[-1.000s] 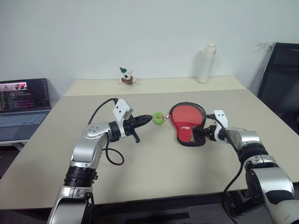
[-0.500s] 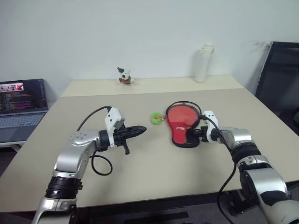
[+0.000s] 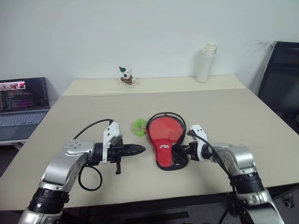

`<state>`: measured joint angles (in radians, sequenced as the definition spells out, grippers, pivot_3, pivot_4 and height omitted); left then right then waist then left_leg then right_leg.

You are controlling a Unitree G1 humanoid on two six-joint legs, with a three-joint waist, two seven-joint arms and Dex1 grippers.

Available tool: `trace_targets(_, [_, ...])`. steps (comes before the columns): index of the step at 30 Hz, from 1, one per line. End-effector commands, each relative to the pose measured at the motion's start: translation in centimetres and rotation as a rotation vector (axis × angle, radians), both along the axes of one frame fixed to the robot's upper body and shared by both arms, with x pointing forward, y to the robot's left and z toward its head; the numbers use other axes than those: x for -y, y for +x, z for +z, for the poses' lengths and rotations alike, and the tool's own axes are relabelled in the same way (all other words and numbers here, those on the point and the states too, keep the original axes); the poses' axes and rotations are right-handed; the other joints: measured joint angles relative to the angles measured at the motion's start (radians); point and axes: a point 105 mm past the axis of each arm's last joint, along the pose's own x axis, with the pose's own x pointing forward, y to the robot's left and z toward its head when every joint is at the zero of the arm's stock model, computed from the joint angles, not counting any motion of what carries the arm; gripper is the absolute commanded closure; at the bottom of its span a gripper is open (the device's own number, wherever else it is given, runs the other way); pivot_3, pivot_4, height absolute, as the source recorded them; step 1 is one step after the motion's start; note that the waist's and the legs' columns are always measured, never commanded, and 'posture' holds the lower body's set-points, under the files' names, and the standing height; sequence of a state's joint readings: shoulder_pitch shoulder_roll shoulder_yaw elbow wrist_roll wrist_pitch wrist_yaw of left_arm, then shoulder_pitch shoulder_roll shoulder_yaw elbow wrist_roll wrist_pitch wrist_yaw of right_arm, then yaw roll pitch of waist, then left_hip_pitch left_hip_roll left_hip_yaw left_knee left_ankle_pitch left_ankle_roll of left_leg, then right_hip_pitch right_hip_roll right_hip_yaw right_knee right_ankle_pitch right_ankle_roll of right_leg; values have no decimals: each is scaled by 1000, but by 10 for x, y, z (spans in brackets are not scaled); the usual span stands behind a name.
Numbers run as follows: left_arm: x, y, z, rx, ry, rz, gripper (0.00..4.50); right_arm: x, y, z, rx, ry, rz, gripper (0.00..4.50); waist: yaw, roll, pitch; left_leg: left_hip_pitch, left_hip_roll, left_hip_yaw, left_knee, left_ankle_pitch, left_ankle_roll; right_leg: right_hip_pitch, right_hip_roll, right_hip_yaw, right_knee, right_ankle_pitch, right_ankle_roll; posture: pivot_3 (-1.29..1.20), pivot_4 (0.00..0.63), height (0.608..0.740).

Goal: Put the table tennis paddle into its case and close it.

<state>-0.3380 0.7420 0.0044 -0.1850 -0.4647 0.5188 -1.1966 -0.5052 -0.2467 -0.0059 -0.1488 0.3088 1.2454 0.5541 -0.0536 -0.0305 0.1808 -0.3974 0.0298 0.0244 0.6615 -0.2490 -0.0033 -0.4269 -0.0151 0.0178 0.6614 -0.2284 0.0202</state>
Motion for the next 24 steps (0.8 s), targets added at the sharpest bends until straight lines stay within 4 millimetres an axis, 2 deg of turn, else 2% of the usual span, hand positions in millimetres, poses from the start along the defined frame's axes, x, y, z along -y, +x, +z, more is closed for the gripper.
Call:
trace_targets(1, [4,-10,9,26,-2,-49,4500,-6,-25,6,-16,21,20,4484,4,0,0,0,0,0,0,0,0,0,0,0,0,0,0,0,150,740])
trace_targets(3, [5,-12,9,20,-4,-60,4500,-4,-36,2,-43,18,12,4484,5,0,0,0,-1,0,1,0,0,0,-1,-1,0,0,0,0,150,740])
trace_targets(8, [5,-15,6,6,-4,-84,4500,3,-48,-2,-80,10,-2,4484,6,0,0,0,-1,1,1,0,0,1,-1,-1,-2,-1,1,0,150,740])
trace_targets(24, [11,-15,9,12,-6,-83,4500,7,-63,-13,-129,-1,-6,4484,12,0,0,-1,-1,0,0,0,0,1,-1,-1,-4,-1,1,0,150,740])
